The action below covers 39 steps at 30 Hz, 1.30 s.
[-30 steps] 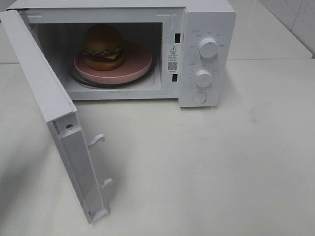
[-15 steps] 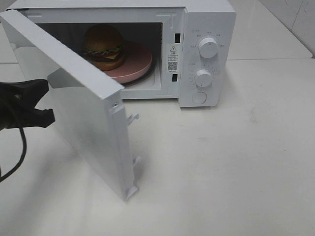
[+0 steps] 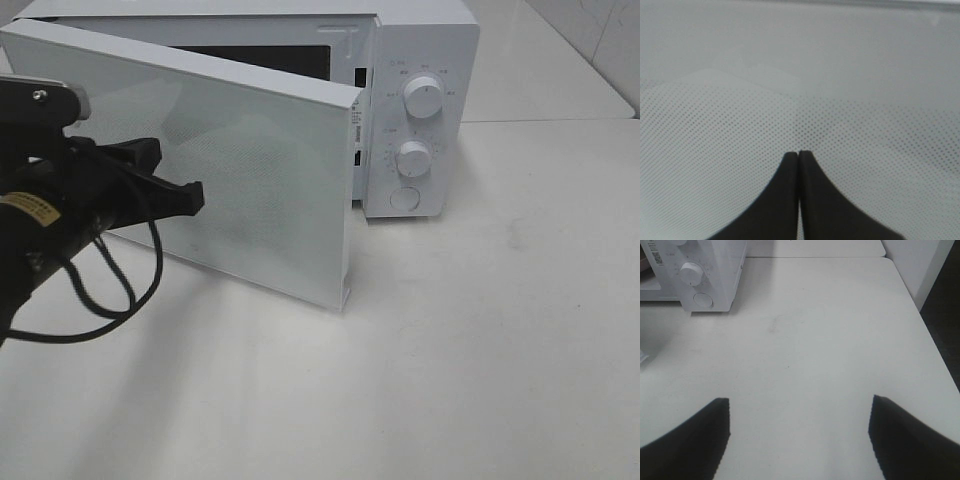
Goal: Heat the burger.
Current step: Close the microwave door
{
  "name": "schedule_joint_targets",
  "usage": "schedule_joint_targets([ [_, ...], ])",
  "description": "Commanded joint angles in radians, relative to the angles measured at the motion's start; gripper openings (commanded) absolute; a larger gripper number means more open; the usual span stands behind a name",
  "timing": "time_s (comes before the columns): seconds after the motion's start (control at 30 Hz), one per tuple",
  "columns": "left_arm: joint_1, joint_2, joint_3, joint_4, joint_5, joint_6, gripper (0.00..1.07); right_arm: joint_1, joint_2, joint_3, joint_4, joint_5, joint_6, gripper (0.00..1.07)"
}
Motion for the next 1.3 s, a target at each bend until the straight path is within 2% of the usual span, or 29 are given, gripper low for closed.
schedule_joint_targets([
  [0.03,-0.035,0.04,-0.078,-0.093,-0.014,0.053,0.0,-0.008,-0.029,0.003,0.002,-0.009,-0.006,0.75],
  [0.07,-0.048,0.067,-0.127,-0.119,-0.006,0.074,0.0,-0.008,-0.029,0.003,0.002,-0.009,-0.006,0.75],
  [0.1,-0.048,0.067,-0.127,-0.119,-0.006,0.074,0.0,-0.008,-0.029,0.003,0.002,-0.009,-0.006,0.75],
  [0.27,-0.057,0.126,-0.268,-0.176,0.068,0.133,0.0,-0.008,-0.029,0.003,0.002,-0.009,-0.006,0.75],
  [0.3,-0.057,0.126,-0.268,-0.176,0.068,0.133,0.0,-0.008,-0.029,0.003,0.002,-0.009,-0.006,0.75],
  [0.37,-0.057,0.157,-0.336,-0.211,0.085,0.182,0.0,-0.008,-0.029,0.003,0.002,-0.009,-0.006,0.75],
  [0.4,-0.057,0.157,-0.336,-0.211,0.085,0.182,0.0,-0.008,-0.029,0.003,0.002,-0.009,-0.006,0.75],
  [0.43,-0.057,0.177,-0.381,-0.237,0.093,0.212,0.0,-0.008,-0.029,0.003,0.002,-0.009,-0.006,0.75],
  [0.47,-0.057,0.177,-0.381,-0.237,0.093,0.212,0.0,-0.008,-0.029,0.003,0.002,-0.009,-0.006,0.75],
  [0.5,-0.057,0.196,-0.419,-0.26,0.093,0.237,0.0,-0.008,-0.029,0.003,0.002,-0.009,-0.006,0.75],
  [0.83,-0.054,0.274,-0.578,-0.316,0.148,0.302,0.0,-0.008,-0.029,0.003,0.002,-0.009,-0.006,0.75],
  [1.03,-0.045,0.278,-0.601,-0.321,0.181,0.321,0.0,-0.008,-0.029,0.003,0.002,-0.009,-0.006,0.75],
  [1.1,-0.059,0.252,-0.594,-0.336,0.276,0.356,0.0,-0.008,-0.029,0.003,0.002,-0.009,-0.006,0.75],
  [1.17,-0.066,0.241,-0.591,-0.337,0.292,0.367,0.0,-0.008,-0.029,0.003,0.002,-0.009,-0.006,0.75],
  [1.2,-0.081,0.216,-0.571,-0.337,0.324,0.385,0.0,-0.008,-0.029,0.003,0.002,-0.009,-0.006,0.75],
  [1.3,-0.105,0.183,-0.529,-0.347,0.335,0.386,0.0,-0.008,-0.029,0.003,0.002,-0.009,-0.006,0.75],
])
